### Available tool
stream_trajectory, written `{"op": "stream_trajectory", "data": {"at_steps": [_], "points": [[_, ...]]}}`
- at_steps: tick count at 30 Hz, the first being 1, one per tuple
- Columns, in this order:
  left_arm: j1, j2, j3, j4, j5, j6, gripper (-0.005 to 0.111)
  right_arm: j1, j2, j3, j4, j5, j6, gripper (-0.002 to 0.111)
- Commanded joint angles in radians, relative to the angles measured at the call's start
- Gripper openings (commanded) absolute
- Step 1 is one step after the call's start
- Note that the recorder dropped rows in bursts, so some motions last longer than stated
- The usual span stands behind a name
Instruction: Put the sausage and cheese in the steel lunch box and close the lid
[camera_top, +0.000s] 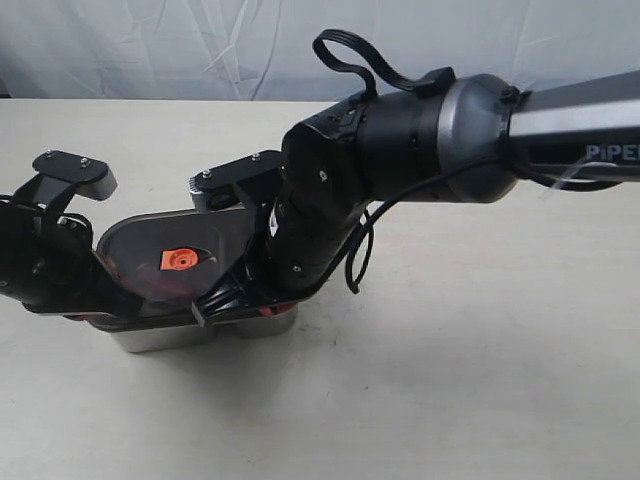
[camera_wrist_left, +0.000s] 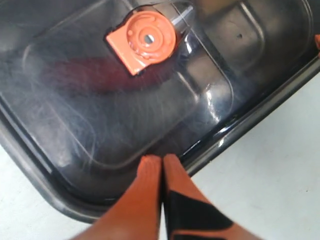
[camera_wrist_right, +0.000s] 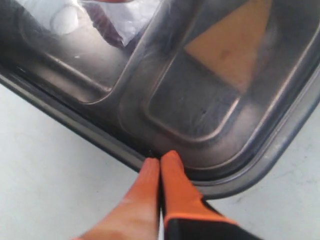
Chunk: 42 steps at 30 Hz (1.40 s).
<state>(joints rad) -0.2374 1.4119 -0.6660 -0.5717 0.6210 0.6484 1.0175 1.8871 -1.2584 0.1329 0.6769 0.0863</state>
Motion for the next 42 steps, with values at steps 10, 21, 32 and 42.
{"op": "stream_trajectory", "data": {"at_steps": [10, 21, 32, 42], "points": [[-0.005, 0.057, 0.012, -0.021, 0.004, 0.012, 0.000, -0.021, 0.031, 0.001, -0.006, -0.004, -0.004, -0.001], [-0.005, -0.042, -0.019, -0.057, 0.042, 0.037, 0.000, -0.021, -0.127, 0.001, -0.039, -0.032, 0.000, -0.001], [-0.005, -0.128, -0.019, -0.057, 0.038, 0.037, 0.000, -0.102, -0.088, -0.011, -0.112, -0.093, 0.044, -0.001], [-0.005, -0.122, -0.011, -0.036, -0.024, 0.047, 0.000, -0.168, 0.088, -0.180, -0.121, -0.125, 0.025, -0.001]]}}
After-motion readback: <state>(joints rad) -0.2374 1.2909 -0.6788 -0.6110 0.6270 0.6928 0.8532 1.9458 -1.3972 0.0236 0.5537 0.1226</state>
